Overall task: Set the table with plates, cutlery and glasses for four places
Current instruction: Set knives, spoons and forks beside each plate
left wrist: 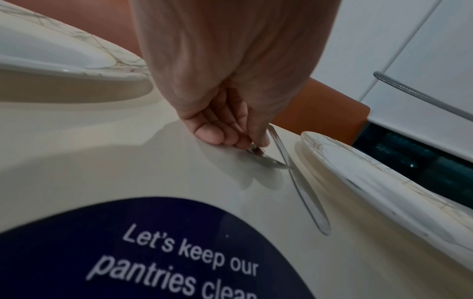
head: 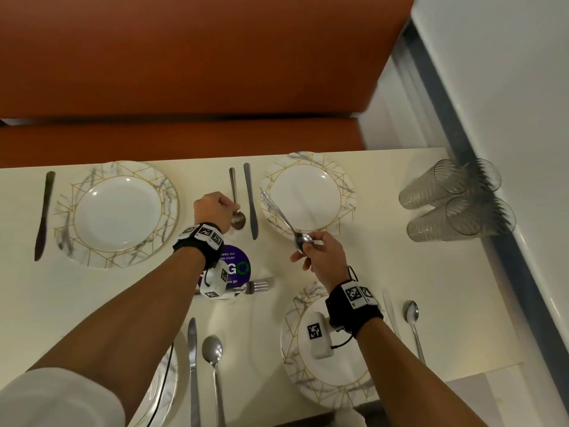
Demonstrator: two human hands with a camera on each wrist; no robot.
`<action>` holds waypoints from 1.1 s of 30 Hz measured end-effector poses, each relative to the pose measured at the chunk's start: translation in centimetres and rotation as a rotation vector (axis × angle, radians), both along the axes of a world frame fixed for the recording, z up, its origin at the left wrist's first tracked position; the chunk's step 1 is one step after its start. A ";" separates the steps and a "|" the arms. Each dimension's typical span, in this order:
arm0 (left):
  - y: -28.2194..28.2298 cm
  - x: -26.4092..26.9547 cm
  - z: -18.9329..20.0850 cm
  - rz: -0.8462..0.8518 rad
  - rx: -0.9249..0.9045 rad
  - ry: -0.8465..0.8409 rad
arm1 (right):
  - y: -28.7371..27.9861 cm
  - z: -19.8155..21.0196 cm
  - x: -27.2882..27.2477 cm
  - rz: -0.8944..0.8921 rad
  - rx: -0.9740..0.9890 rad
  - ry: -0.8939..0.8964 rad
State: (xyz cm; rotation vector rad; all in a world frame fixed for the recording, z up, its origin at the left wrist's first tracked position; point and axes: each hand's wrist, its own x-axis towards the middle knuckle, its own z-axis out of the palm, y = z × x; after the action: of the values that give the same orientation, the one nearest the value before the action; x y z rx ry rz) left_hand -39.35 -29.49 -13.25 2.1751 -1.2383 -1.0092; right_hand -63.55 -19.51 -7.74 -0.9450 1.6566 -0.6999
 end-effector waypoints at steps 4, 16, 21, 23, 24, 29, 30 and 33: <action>0.7 0.7 0.3 -0.001 -0.052 0.006 | 0.6 0.4 0.2 -0.025 -0.003 -0.014; 10.1 -0.5 5.5 -0.074 -0.222 0.319 | 4.1 2.1 5.4 -0.060 0.014 -0.163; 14.9 -0.8 8.4 -0.007 -0.283 0.402 | 6.2 4.0 8.4 0.027 0.048 -0.259; 16.6 -0.7 9.2 0.070 -0.308 0.398 | 7.1 4.3 9.3 0.129 0.002 -0.192; 17.5 -0.6 9.6 0.114 -0.317 0.407 | 7.7 4.4 9.6 0.194 -0.040 -0.152; 21.5 1.3 10.0 0.165 -0.326 0.367 | 10.7 3.9 11.1 0.417 -0.196 -0.006; 22.2 1.9 9.9 0.159 -0.319 0.340 | 11.4 3.7 11.4 0.444 -0.207 0.008; 23.8 4.1 9.6 0.168 -0.281 0.280 | 12.9 3.4 12.8 0.527 -0.213 -0.007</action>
State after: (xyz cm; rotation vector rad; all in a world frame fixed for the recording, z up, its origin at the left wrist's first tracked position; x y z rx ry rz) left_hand -35.21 -5.72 -3.67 1.8177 -0.9840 -0.9663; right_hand -50.77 -6.56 -4.36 -1.4579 1.2582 -0.5186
